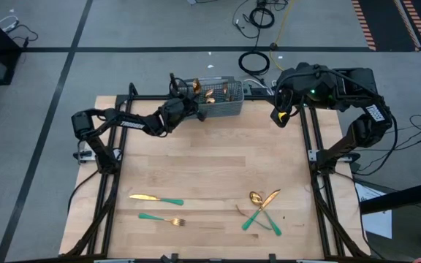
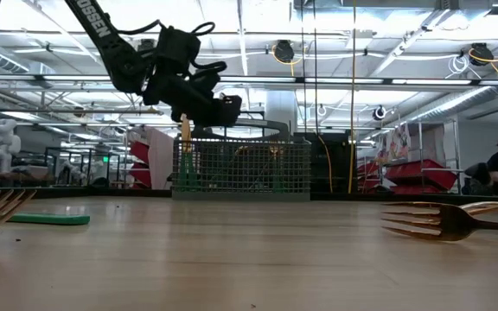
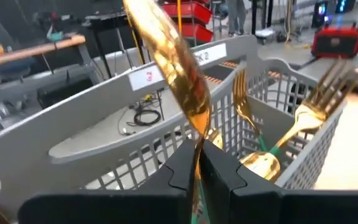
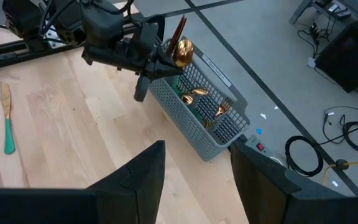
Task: Sort silverware
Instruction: Put the green spoon into the gray bin, then put the green knife into the gray bin
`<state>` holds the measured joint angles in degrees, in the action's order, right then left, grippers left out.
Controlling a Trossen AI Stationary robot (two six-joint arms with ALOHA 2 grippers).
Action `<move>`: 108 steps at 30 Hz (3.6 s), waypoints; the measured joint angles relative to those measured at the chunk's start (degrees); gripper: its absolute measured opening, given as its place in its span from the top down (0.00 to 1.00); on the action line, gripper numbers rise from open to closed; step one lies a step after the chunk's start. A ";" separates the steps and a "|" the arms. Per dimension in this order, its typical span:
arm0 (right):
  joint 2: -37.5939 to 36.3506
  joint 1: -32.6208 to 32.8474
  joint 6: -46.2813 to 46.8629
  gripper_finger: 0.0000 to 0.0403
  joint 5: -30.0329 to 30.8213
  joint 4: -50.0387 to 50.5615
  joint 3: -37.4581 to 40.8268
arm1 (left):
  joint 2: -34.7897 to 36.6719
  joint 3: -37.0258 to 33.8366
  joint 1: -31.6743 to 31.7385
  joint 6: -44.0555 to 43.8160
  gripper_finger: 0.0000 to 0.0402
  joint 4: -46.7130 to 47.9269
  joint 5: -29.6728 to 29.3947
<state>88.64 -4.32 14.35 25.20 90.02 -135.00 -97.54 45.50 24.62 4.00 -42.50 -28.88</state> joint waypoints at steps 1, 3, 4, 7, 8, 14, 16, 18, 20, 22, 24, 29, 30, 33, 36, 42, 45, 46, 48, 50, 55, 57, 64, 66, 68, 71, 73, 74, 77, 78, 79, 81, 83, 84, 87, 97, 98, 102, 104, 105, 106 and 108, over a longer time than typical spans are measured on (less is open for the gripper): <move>0.00 0.00 0.00 0.57 -0.01 0.00 0.00 | 0.00 0.00 -0.04 1.55 0.91 -0.02 0.02; 0.00 0.00 0.00 0.57 -0.65 0.00 0.00 | 0.02 0.02 -0.39 4.57 0.90 0.05 0.02; 0.00 -0.02 0.02 0.57 -1.66 0.00 0.00 | 0.16 0.02 -0.63 6.19 0.90 0.43 0.02; 0.00 -0.02 0.02 0.57 -4.19 0.00 0.01 | 1.01 0.02 -1.52 10.58 0.89 1.82 0.05; 0.00 -0.02 0.01 0.57 -4.77 0.00 0.00 | 1.23 0.02 -1.76 11.86 0.89 2.24 0.07; 0.00 -0.02 0.02 0.57 -5.48 0.00 0.00 | 5.77 0.06 -4.65 11.77 0.89 2.23 -6.99; 0.00 -0.02 0.00 0.57 -5.58 0.00 0.00 | 6.92 0.20 -4.81 12.91 0.89 1.90 -7.22; 0.00 -0.02 -0.03 0.57 -5.60 0.00 0.00 | 6.86 0.17 -3.85 13.72 0.89 3.14 -7.24; 0.00 -0.02 -0.06 0.57 -5.60 0.00 0.00 | 6.80 0.11 -2.73 12.57 0.89 6.29 -6.91; 0.00 -0.02 -0.02 0.57 -5.63 0.00 0.00 | 6.40 0.12 -1.37 9.44 0.89 10.13 -3.51; 0.00 -0.02 0.02 0.57 -5.85 0.00 0.00 | 5.35 0.09 -0.22 8.51 0.89 13.07 -0.79; 0.00 -0.02 0.24 0.57 -6.06 -0.01 0.00 | 5.09 0.11 1.16 8.32 0.89 12.77 2.72; 0.00 -0.02 0.48 0.57 -6.07 0.00 0.01 | 5.08 0.11 1.29 8.33 0.89 13.10 3.02; 0.00 -0.02 1.03 0.57 -6.36 0.00 0.00 | 5.05 0.11 2.08 8.30 0.89 13.08 6.58; 0.00 -0.02 1.05 0.57 -7.72 0.00 0.00 | 5.04 0.50 3.16 6.23 0.89 13.30 10.34; 0.00 -0.02 1.00 0.57 -7.77 0.00 0.00 | 4.52 0.94 5.14 -1.29 0.88 15.04 18.79; 0.00 -0.02 0.68 0.57 -7.77 0.00 0.00 | 4.55 0.94 5.77 -3.89 0.84 14.71 22.64; 0.00 -0.02 0.71 0.57 -7.85 0.00 0.00 | 4.55 0.94 5.79 -4.68 0.82 14.64 23.17; 0.00 -0.02 0.93 0.57 -9.17 0.00 0.00 | 4.55 1.07 5.79 -5.03 0.77 14.48 23.16; 0.00 -0.02 1.01 0.57 -9.61 0.00 0.00 | 4.55 1.51 5.73 -4.21 0.72 14.26 20.89; 0.00 -0.02 1.33 0.57 -10.59 0.00 0.00 | 5.34 1.81 4.66 -3.68 0.66 12.10 14.74; 0.00 -0.02 1.31 0.57 -10.59 0.00 0.00 | 6.90 1.81 4.03 -3.50 0.66 11.59 12.36; 0.00 -0.02 0.99 0.57 -10.58 0.00 0.00 | 23.31 1.93 -0.77 -9.79 0.66 26.17 14.46; 0.00 -0.02 0.15 0.57 -10.57 0.00 0.00 | 30.15 1.97 -2.66 -10.13 0.66 39.13 21.04; 0.00 -0.02 -0.55 0.57 -10.57 -0.01 0.01 | 35.76 1.95 -5.62 -10.95 0.66 53.04 24.69; 0.00 -0.02 -1.45 0.57 -10.35 0.00 0.00 | 41.30 1.90 -11.35 -11.23 0.66 71.95 25.79; 0.00 -0.02 -1.51 0.57 -10.35 0.00 0.00 | 42.34 1.80 -14.73 -13.11 0.66 80.65 25.08; 0.00 -0.02 -1.51 0.57 -10.33 0.00 0.02 | 42.27 1.79 -16.34 -14.71 0.66 83.18 24.86; 0.00 -0.02 -1.22 0.57 -10.33 0.00 0.00 | 40.22 1.79 -21.33 -16.48 0.66 88.21 26.78; 0.00 -0.02 -0.92 0.57 -10.33 0.00 0.00 | 38.95 1.79 -22.99 -16.99 0.66 89.03 27.08; 0.00 -0.02 -0.51 0.57 -10.33 0.00 0.00 | 37.46 1.79 -24.82 -17.23 0.66 89.40 27.35; 0.00 -0.02 -0.12 0.57 -10.33 0.00 0.00 | 34.47 1.79 -28.38 -17.67 0.66 89.46 29.38; 0.00 -0.02 -0.01 0.57 -10.33 0.00 0.00 | 31.32 1.79 -31.81 -19.86 0.66 89.48 31.32; 0.00 -0.02 0.23 0.57 -10.33 0.00 0.00 | 29.65 1.79 -33.65 -20.48 0.66 89.48 32.37; 0.00 -0.02 0.95 0.57 -10.33 -0.01 0.01 | 26.12 1.79 -38.84 -23.70 0.66 89.25 32.98; 0.00 -0.02 1.49 0.57 -10.33 -0.02 0.00 | 16.20 1.79 -52.50 -32.76 0.66 83.32 29.80; 0.00 -0.02 1.49 0.57 -10.33 0.00 0.00 | 15.30 1.79 -53.15 -33.21 0.66 83.28 29.69; 0.00 -0.02 1.49 0.57 -10.40 0.00 0.00 | 11.94 1.79 -54.53 -33.28 0.66 83.28 27.08; 0.00 -0.02 1.49 0.57 -10.52 0.00 0.00 | 10.47 1.77 -54.53 -33.30 0.66 82.21 26.86; 0.00 -0.02 1.49 0.57 -10.57 0.00 0.00 | 9.87 1.77 -54.53 -33.27 0.66 81.04 26.86; 0.00 -0.02 1.49 0.57 -10.57 0.00 0.00 | 9.29 1.79 -54.53 -33.20 0.66 79.82 26.86; 0.00 -0.02 1.49 0.57 -10.59 0.00 0.00 | 8.05 1.79 -54.55 -32.44 0.66 78.87 27.02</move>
<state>88.64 -4.34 15.84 14.61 90.02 -135.00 -89.49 47.29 -29.93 -28.44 36.37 -1.86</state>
